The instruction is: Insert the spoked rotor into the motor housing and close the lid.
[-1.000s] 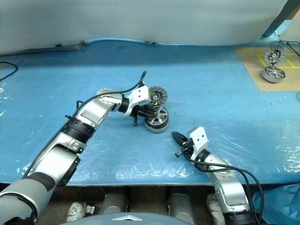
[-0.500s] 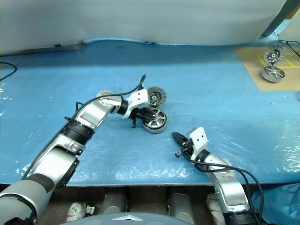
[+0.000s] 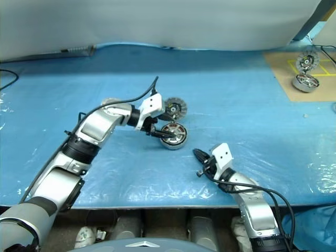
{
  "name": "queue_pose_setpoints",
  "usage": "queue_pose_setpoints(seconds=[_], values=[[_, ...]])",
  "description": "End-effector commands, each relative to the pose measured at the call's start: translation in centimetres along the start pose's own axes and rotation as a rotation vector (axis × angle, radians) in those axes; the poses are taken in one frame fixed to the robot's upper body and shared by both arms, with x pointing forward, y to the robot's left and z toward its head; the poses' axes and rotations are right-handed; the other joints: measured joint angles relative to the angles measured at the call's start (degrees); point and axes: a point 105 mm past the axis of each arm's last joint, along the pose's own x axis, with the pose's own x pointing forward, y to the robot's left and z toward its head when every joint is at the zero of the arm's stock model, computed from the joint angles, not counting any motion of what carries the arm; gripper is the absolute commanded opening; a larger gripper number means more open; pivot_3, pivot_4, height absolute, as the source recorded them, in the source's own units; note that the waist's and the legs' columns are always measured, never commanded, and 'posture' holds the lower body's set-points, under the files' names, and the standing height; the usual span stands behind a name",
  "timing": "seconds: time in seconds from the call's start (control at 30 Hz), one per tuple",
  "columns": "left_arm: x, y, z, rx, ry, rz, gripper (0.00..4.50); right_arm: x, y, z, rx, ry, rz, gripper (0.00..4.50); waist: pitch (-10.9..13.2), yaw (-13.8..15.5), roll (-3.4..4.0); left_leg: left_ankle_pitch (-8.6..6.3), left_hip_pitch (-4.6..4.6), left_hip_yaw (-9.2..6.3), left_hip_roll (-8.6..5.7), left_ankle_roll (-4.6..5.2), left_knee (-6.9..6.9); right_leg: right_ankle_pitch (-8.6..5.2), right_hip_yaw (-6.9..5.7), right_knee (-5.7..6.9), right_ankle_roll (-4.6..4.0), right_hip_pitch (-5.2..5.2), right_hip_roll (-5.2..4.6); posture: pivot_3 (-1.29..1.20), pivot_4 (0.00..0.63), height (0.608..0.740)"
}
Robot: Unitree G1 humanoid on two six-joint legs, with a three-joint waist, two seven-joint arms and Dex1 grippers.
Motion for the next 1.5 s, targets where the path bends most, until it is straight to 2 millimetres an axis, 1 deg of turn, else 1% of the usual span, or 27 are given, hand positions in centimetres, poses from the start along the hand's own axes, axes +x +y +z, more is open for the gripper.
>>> queue_pose_setpoints(seconds=[0.03, 0.13, 0.2, 0.23, 0.3, 0.37, 0.43, 0.5, 0.57, 0.67, 0.8, 1.0, 1.1, 1.2, 1.33, 1.43, 1.5], values=[[-1.5, -0.1, 1.4, 0.007, -0.082, 0.037, 2.1, 0.0, -0.3, 1.2, -0.017, -0.044, -0.004, 0.0, 0.0, 0.0, 0.0, 0.0, 0.0, 0.0, 0.0, 0.0, 0.01, 0.0, 0.0, 0.0, 0.0, 0.0, -0.01, 0.0, 0.15, 0.74], [-2.8, -0.5, 0.6, -0.043, -0.133, 0.089, 1.04, -0.1, -0.7, 2.1, -0.016, -0.062, -0.014, 0.0, 0.0, -0.12, 0.01, 0.0, 0.02, 0.01, 0.01, 0.0, 0.01, 0.0, 0.0, 0.0, 0.0, 0.0, 0.0, 0.0, 0.15, 0.74], [-3.6, -1.0, -0.9, -0.076, -0.174, 0.156, 0.33, 0.1, -0.9, 2.7, -0.025, -0.071, -0.016, 0.0, -0.01, -0.39, 0.05, 0.0, 0.01, 0.01, 0.02, 0.0, -0.02, -0.01, -0.01, -0.01, -0.01, -0.02, 0.01, 0.0, 0.15, 0.74], [-4.0, -1.3, -1.3, -0.083, -0.194, 0.18, 0.04, 0.1, -1.0, 2.9, -0.03, -0.073, -0.016, 0.0, -0.01, -0.42, 0.06, -0.01, 0.02, 0.03, 0.02, 0.01, -0.04, -0.01, 0.0, -0.04, 0.0, -0.02, 0.01, 0.0, 0.15, 0.74], [-4.5, -2.2, -2.8, -0.123, -0.213, 0.218, 0.04, 0.5, -0.8, 3.9, -0.041, -0.091, -0.006, 0.0, -0.01, -0.54, 0.06, -0.01, -0.02, 0.03, 0.03, 0.02, -0.06, -0.01, -0.02, -0.08, 0.0, -0.04, 0.02, 0.0, 0.15, 0.74], [-4.8, -2.7, -3.7, -0.159, -0.217, 0.246, 0.04, 0.8, -0.6, 4.6, -0.049, -0.105, 0.006, 0.0, -0.01, -0.53, 0.06, -0.02, -0.04, 0.03, 0.04, 0.02, -0.06, -0.01, -0.03, -0.09, 0.0, -0.06, 0.02, 0.0, 0.15, 0.74], [-5.3, -2.9, -4.4, -0.147, -0.238, 0.31, 0.04, 1.5, 0.0, 5.7, -0.063, -0.12, 0.034, 0.0, 0.0, -0.3, 0.06, -0.02, -0.05, 0.03, 0.06, 0.03, -0.04, -0.01, -0.05, -0.06, 0.0, -0.07, 0.02, 0.0, 0.15, 0.74], [-5.6, -2.8, -5.0, -0.149, -0.26, 0.385, 0.04, 2.2, 0.5, 6.4, -0.076, -0.116, 0.052, 0.0, 0.0, -0.19, 0.06, -0.02, -0.03, 0.03, 0.05, 0.03, -0.01, -0.01, -0.04, -0.05, 0.0, -0.06, 0.02, 0.0, 0.15, 0.74], [-6.0, -2.5, -5.6, -0.144, -0.28, 0.455, 0.04, 3.2, 1.2, 6.5, -0.091, -0.08, 0.075, 0.0, -0.01, -0.14, 0.06, -0.02, -0.01, 0.03, 0.05, 0.03, -0.01, -0.01, -0.04, -0.02, 0.01, -0.06, 0.02, 0.0, 0.15, 0.74], [-6.2, -2.6, -6.3, -0.141, -0.295, 0.494, 0.04, 4.1, 2.2, 6.5, -0.1, -0.039, 0.118, 0.0, -0.01, -0.15, 0.06, -0.02, -0.02, 0.03, 0.06, 0.03, -0.03, -0.02, -0.03, -0.03, 0.01, -0.07, 0.04, 0.0, 0.15, 0.74], [-6.3, -1.6, -7.6, -0.131, -0.256, 0.608, 0.04, 5.1, 3.0, 5.5, -0.085, 0.025, 0.144, 0.0, -0.01, -0.15, 0.06, -0.02, -0.04, 0.03, 0.05, 0.02, -0.04, -0.02, -0.02, -0.03, 0.02, -0.1, 0.05, 0.0, 0.15, 0.74], [-6.1, -1.4, -8.0, -0.144, -0.25, 0.63, 0.04, 5.8, 2.3, 3.3, -0.06, 0.116, 0.107, 0.0, -0.01, -0.15, 0.06, -0.02, 0.02, 0.04, 0.05, 0.01, 0.01, -0.02, 0.03, 0.07, 0.03, -0.08, 0.04, 0.0, 0.15, 0.74], [-6.0, -1.3, -8.1, -0.153, -0.245, 0.633, 0.04, 5.8, 2.3, 2.9, -0.062, 0.133, 0.101, 0.0, -0.01, -0.14, 0.05, -0.02, 0.05, 0.04, 0.05, 0.01, 0.04, -0.02, 0.05, 0.12, 0.02, -0.07, 0.04, 0.0, 0.15, 0.74], [-6.0, -1.2, -8.2, -0.174, -0.245, 0.634, 0.04, 5.8, 2.5, 3.7, -0.052, 0.108, 0.11, 0.0, -0.01, -0.14, 0.05, -0.02, 0.06, 0.04, 0.05, 0.01, 0.05, -0.02, 0.06, 0.14, 0.02, -0.06, 0.04, 0.0, 0.15, 0.74], [-6.1, -0.2, -8.1, -0.268, -0.251, 0.624, 0.04, 5.3, 3.3, 6.0, -0.031, 0.001, 0.158, 0.0, -0.01, -0.09, 0.05, -0.02, 0.06, 0.04, 0.05, 0.01, 0.07, -0.01, 0.06, 0.16, 0.02, -0.06, 0.04, 0.0, 0.15, 0.74], [-6.7, 1.5, -7.6, -0.36, -0.283, 0.629, 0.04, 4.7, 3.3, 7.2, -0.002, -0.078, 0.164, 0.0, -0.01, -0.02, 0.05, -0.02, 0.04, 0.03, 0.05, 0.01, 0.08, -0.01, 0.05, 0.16, 0.02, -0.08, 0.04, 0.0, 0.15, 0.74], [-7.4, 3.0, -7.3, -0.459, -0.349, 0.611, 0.04, 4.0, 3.0, 7.2, 0.001, -0.104, 0.151, 0.0, -0.01, -0.05, 0.05, -0.01, 0.01, 0.03, 0.04, 0.01, 0.09, -0.01, 0.05, 0.15, 0.01, -0.09, 0.04, 0.0, 0.15, 0.74]])
